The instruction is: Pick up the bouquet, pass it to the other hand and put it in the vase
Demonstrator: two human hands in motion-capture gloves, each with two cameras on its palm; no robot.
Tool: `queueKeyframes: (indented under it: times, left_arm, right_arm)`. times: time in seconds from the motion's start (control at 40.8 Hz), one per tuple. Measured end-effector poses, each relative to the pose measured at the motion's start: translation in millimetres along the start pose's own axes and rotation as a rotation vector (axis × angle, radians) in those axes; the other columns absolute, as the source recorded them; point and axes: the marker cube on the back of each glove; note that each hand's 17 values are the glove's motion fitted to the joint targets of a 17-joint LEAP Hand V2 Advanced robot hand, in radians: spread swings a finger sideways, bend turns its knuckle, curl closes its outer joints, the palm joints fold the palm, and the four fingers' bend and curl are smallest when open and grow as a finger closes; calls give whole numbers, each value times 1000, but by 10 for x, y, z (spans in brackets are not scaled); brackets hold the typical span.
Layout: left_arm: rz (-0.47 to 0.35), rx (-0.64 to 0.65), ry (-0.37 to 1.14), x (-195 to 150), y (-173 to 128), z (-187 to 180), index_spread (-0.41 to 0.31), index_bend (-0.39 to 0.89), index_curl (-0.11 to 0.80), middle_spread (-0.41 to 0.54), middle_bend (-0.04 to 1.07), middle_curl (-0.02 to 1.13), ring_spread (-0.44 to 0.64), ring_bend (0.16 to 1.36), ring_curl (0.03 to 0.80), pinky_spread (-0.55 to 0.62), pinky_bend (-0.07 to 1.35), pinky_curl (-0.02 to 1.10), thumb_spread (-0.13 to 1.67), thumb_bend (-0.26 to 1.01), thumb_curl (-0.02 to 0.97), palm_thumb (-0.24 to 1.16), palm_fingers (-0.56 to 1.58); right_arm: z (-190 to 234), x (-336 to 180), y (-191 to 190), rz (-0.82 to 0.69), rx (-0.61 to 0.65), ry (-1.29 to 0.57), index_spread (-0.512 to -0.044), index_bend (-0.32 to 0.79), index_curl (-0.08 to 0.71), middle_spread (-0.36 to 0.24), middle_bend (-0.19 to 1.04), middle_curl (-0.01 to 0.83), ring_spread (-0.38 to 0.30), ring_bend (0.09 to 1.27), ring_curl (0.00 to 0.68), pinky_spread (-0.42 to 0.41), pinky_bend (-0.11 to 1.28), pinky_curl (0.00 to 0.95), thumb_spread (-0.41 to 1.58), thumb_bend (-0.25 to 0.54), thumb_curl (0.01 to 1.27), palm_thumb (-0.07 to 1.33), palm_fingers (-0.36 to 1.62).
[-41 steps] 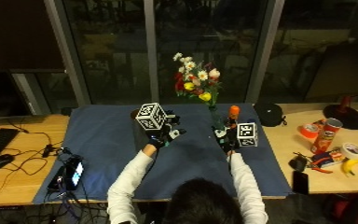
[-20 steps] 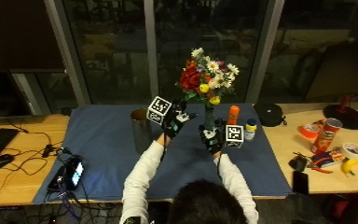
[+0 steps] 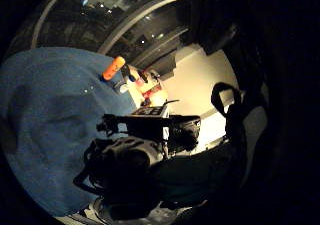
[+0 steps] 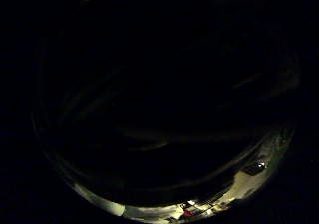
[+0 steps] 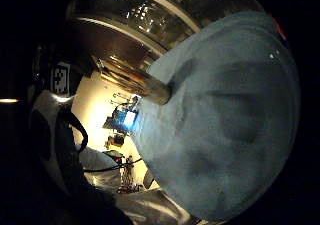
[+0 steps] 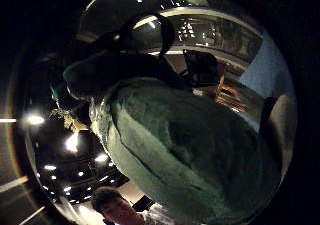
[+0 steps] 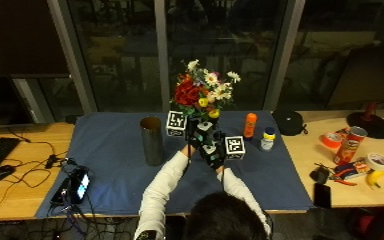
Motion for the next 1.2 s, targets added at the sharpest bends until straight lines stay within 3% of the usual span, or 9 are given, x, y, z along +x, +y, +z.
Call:
queueKeyframes:
  times: [0.098,0.245,0.392,0.539,0.686,0.857,0.955,1.151,1.2]
  left_arm:
    - [26,94,-15,135,77,0,-132,236,283,-133,455,433,-190,670,314,-223,570,371,666,56,468,726,1358]
    - [119,191,-86,482,217,18,-241,378,370,-233,591,514,-293,743,387,-323,534,400,454,36,542,803,1479]
    - [408,219,1,794,22,-50,-296,428,419,-278,641,541,-339,780,423,-368,571,415,330,-6,593,827,1465]
    - [183,347,-229,752,-218,-436,-325,452,453,-301,675,552,-356,797,443,-385,594,426,260,-25,633,836,1441]
    - [175,420,-240,1083,-370,-679,-334,458,476,-311,694,556,-363,807,457,-392,609,433,216,-31,663,834,1424]
    - [164,500,-243,1364,-553,-972,-341,462,498,-318,711,560,-370,811,466,-395,619,438,216,-30,690,833,1413]
    - [154,543,-260,1514,-644,-1155,-342,466,510,-318,712,558,-373,809,470,-396,623,439,214,-31,704,832,1409]
    - [145,655,-337,1719,-749,-1560,-344,466,529,-321,714,556,-375,813,476,-398,622,440,210,-33,727,827,1400]
    - [152,679,-358,1748,-769,-1666,-345,464,532,-321,714,555,-375,813,477,-398,622,441,212,-36,731,821,1400]
  right_arm:
    - [15,24,31,-77,-25,35,-206,540,634,-115,788,642,-164,969,542,-204,751,532,469,-29,736,1022,1386]
    - [39,46,39,-132,-75,76,-206,521,631,-122,767,630,-170,961,533,-223,718,516,452,-61,732,944,1356]
    - [-35,138,-96,-150,-143,50,-220,382,594,-136,639,583,-183,906,504,-263,740,498,464,-77,711,847,1200]
    - [-211,201,-329,-164,-225,-63,-263,151,526,-142,499,524,-195,726,456,-194,664,464,686,-73,649,718,828]
    - [-362,45,-489,-78,-242,16,-318,166,474,-142,404,475,-175,525,394,-19,553,434,808,-45,605,665,597]
    - [-514,-98,-715,88,82,413,-381,97,395,-127,209,401,-78,403,337,149,596,408,895,-47,560,597,261]
    - [-547,-172,-715,191,47,362,-397,87,353,-119,182,384,-45,395,325,185,577,395,929,-52,530,551,123]
    - [-720,-221,-852,-193,81,382,-423,108,294,-128,175,355,-32,373,301,228,595,372,970,-51,481,480,30]
    - [-767,-242,-825,-163,66,367,-429,112,284,-134,180,351,-31,370,300,235,602,371,976,-48,470,466,20]
